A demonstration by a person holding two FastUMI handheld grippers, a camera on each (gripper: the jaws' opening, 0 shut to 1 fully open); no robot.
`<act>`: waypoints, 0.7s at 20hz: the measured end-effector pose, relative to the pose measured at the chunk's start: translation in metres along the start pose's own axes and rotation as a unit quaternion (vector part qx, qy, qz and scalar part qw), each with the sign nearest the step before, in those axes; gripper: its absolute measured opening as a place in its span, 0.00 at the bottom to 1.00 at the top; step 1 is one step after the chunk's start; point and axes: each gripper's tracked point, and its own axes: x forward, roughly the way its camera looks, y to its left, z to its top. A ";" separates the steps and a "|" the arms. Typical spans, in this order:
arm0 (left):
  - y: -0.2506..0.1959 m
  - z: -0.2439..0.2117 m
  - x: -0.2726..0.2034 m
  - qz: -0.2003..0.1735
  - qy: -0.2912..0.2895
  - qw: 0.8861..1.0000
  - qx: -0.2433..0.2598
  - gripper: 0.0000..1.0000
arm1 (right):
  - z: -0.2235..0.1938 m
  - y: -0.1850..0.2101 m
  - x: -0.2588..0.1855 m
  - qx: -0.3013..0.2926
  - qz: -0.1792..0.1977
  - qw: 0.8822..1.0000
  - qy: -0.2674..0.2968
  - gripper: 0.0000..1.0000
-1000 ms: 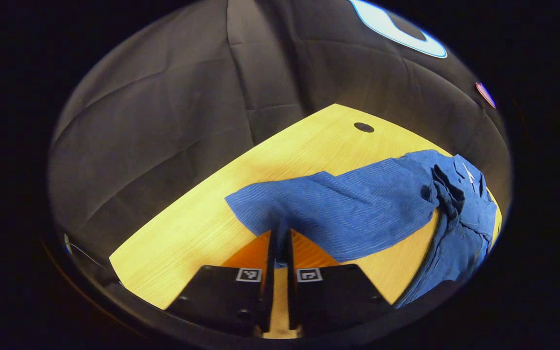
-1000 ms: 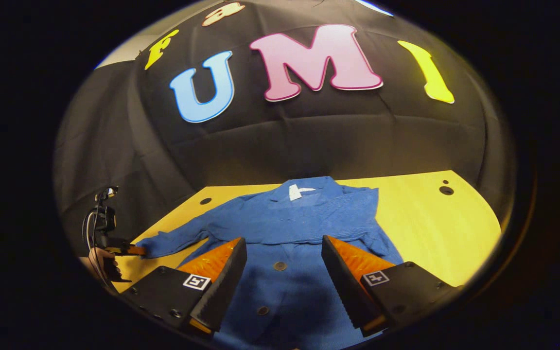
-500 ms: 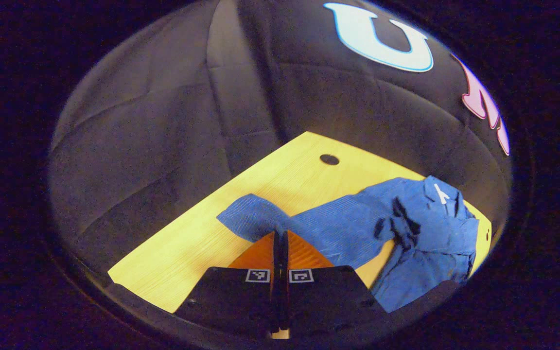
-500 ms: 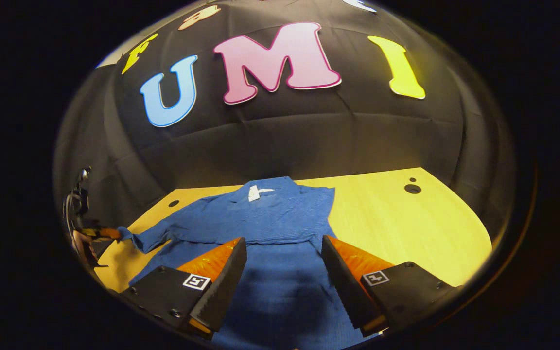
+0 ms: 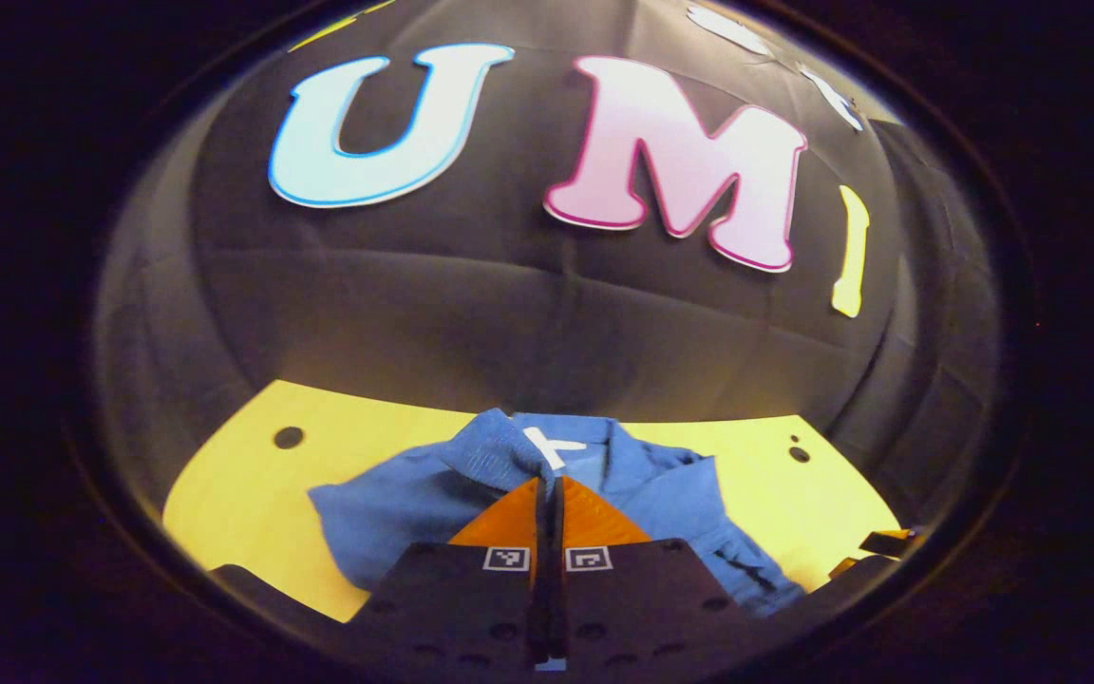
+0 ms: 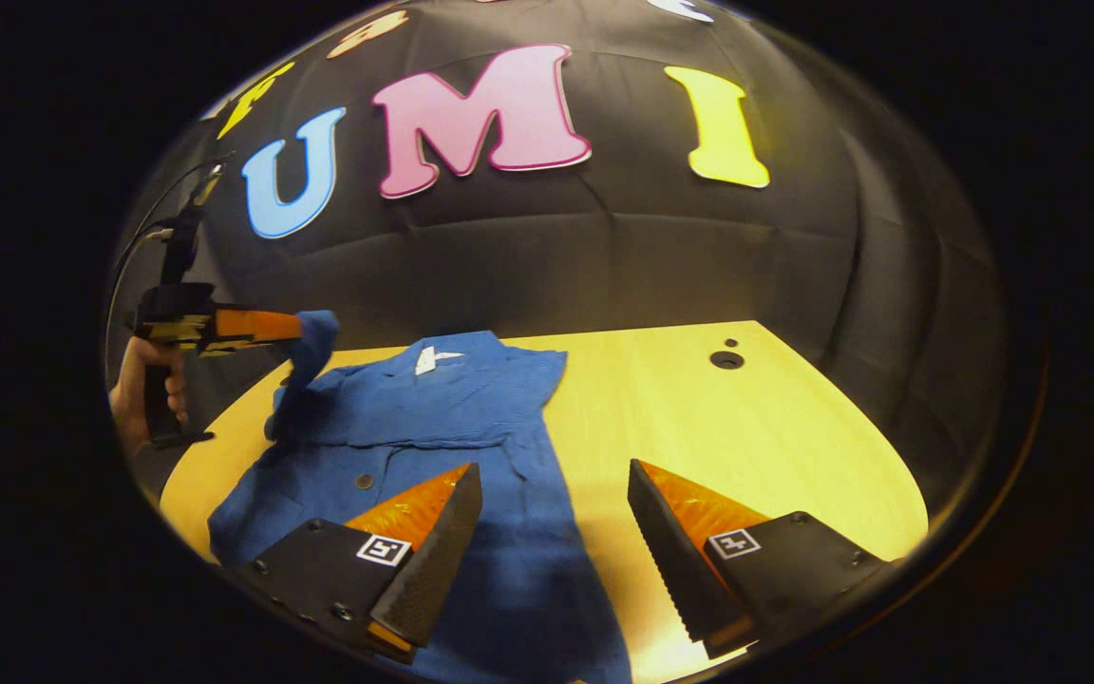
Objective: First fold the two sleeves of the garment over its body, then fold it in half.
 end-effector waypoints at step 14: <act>-0.079 -0.096 0.013 -0.038 0.093 0.995 0.000 0.85 | -0.069 -0.033 -0.048 0.060 -0.027 0.996 0.060 0.97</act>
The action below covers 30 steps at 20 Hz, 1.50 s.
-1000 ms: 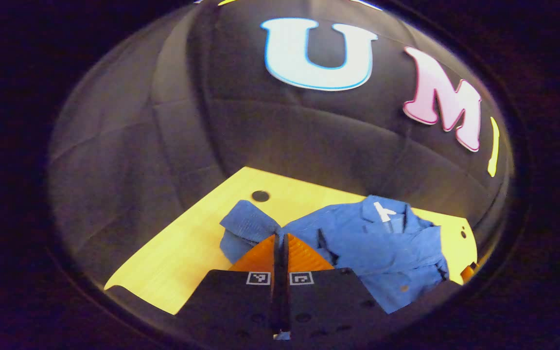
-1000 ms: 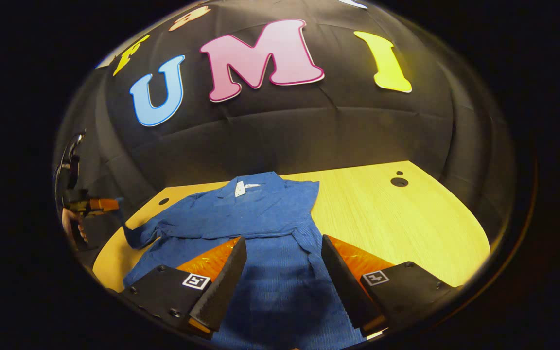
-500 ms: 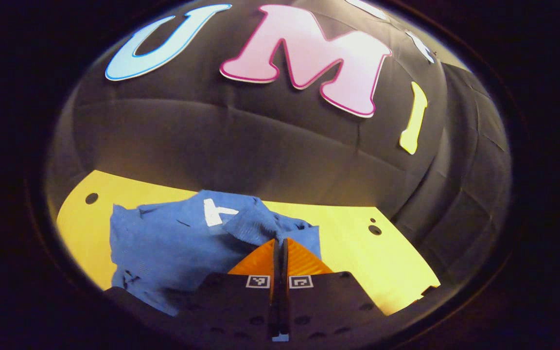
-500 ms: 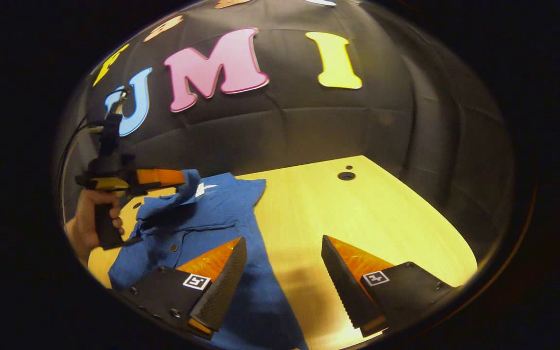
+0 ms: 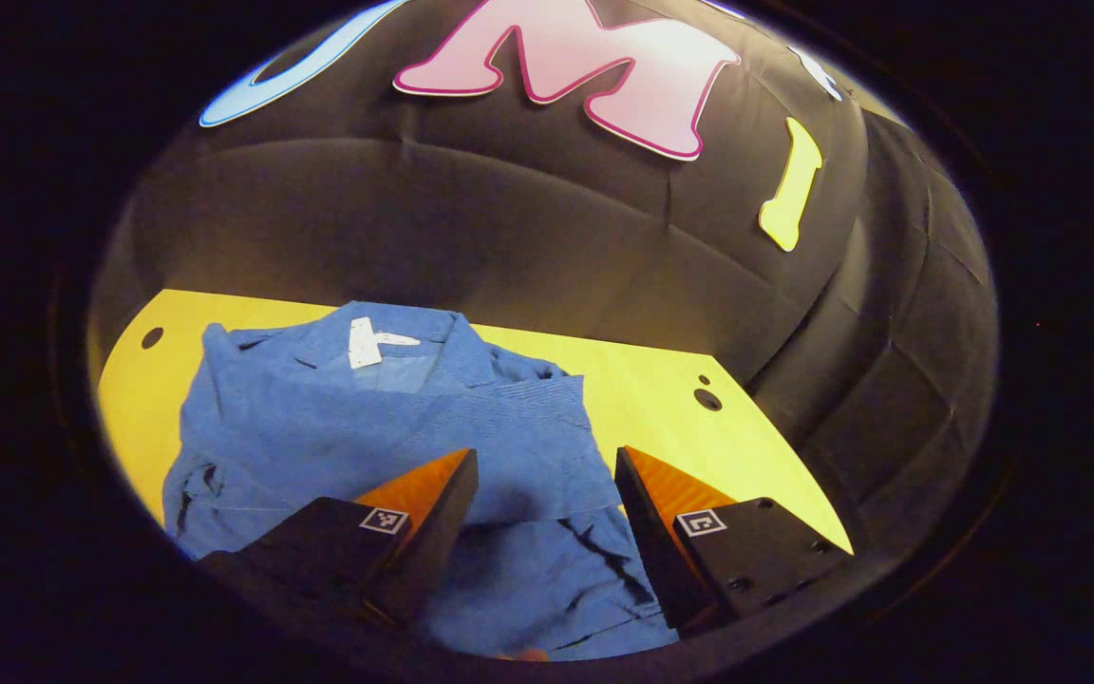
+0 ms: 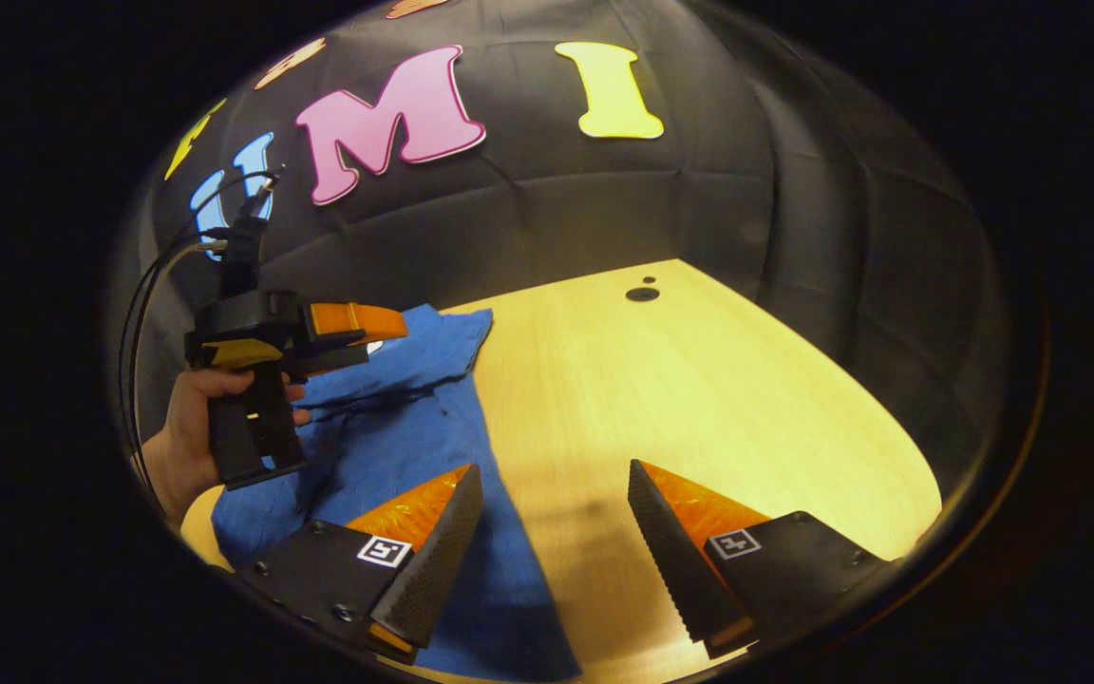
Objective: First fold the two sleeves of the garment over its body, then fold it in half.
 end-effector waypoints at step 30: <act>0.164 -0.241 -0.255 0.172 0.201 0.964 -0.027 0.70 | -0.116 0.019 -0.059 -0.025 -0.060 0.983 0.171 0.57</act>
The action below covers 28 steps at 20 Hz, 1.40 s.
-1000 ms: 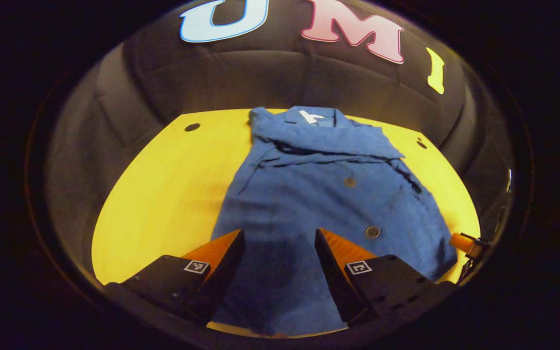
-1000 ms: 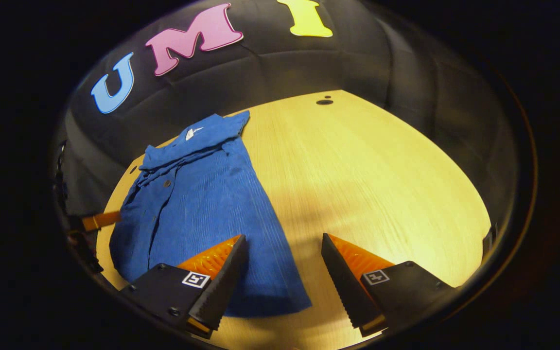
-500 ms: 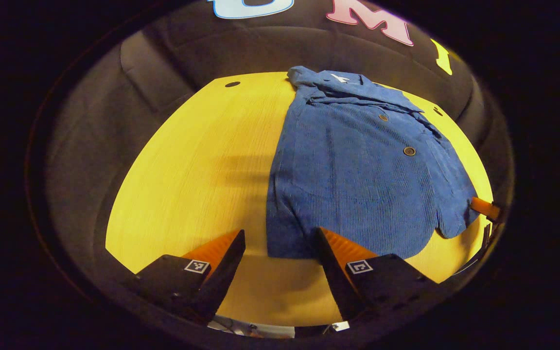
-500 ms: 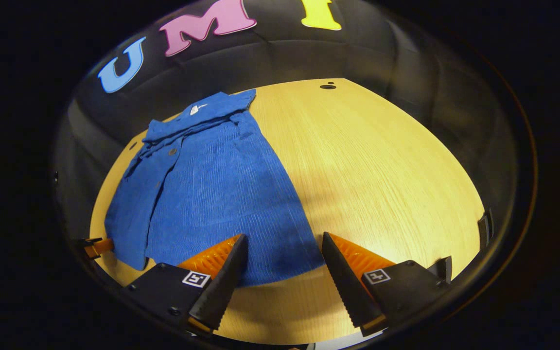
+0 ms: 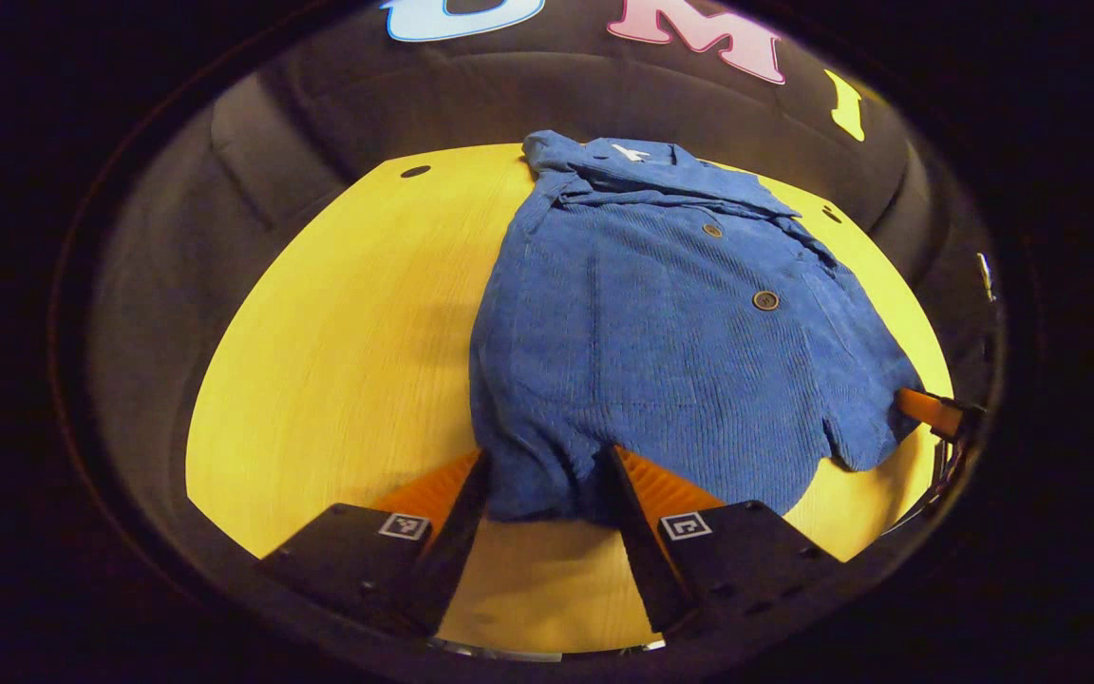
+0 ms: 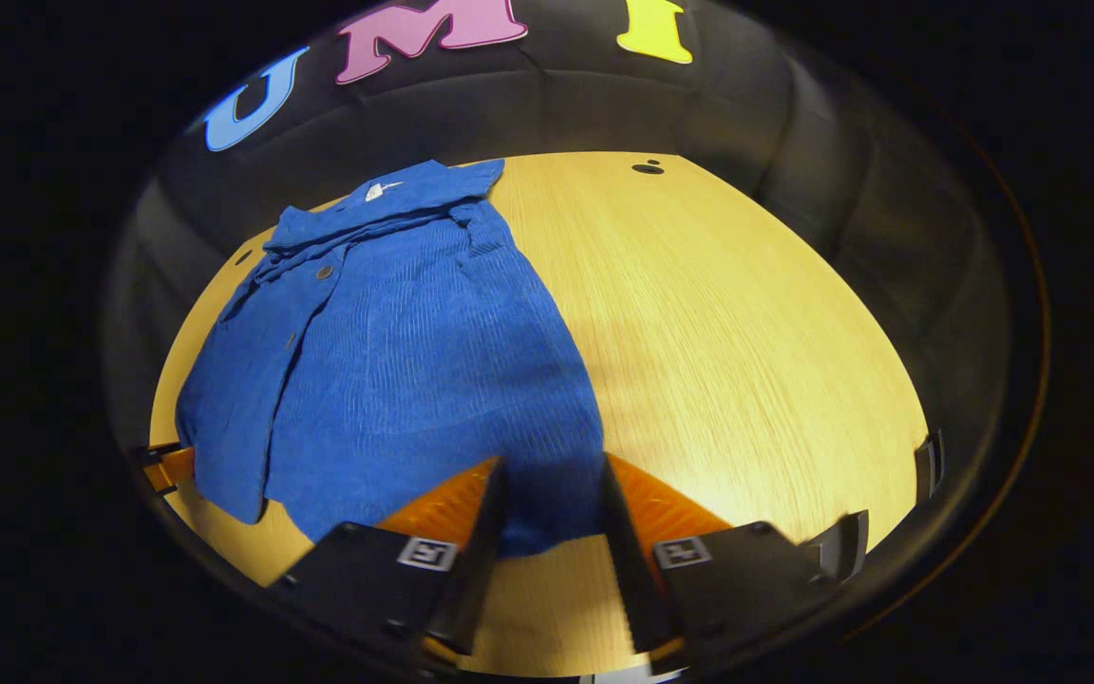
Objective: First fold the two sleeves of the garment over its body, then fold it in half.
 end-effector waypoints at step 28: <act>-0.022 0.262 -0.011 -0.087 -0.198 0.976 0.011 0.00 | 0.275 0.105 0.010 -0.027 0.140 0.973 -0.182 0.01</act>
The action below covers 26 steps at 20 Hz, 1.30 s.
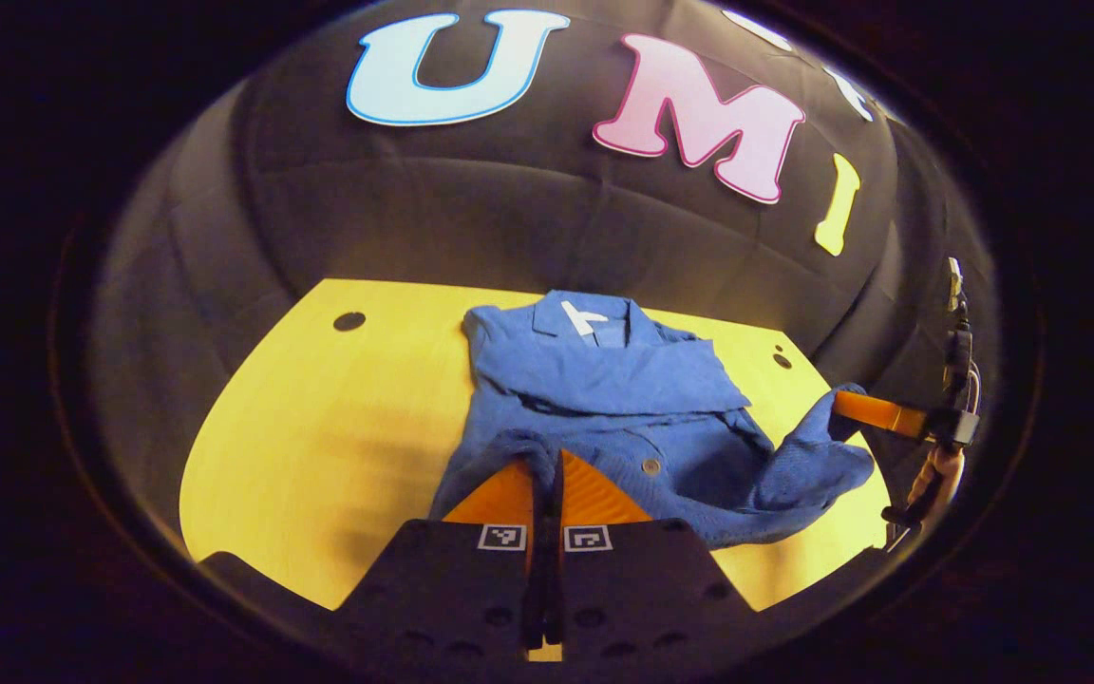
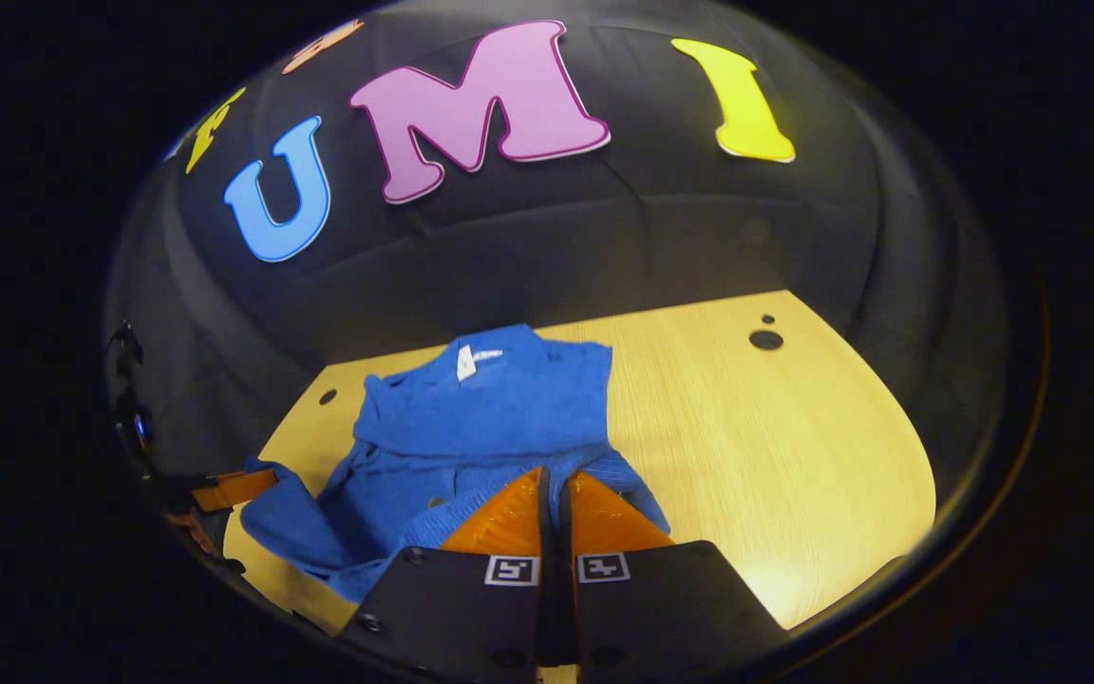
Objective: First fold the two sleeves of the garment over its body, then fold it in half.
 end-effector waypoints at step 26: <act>0.049 0.121 0.097 0.081 -0.171 0.981 0.050 0.84 | 0.088 -0.029 0.117 -0.060 -0.066 0.986 -0.142 0.96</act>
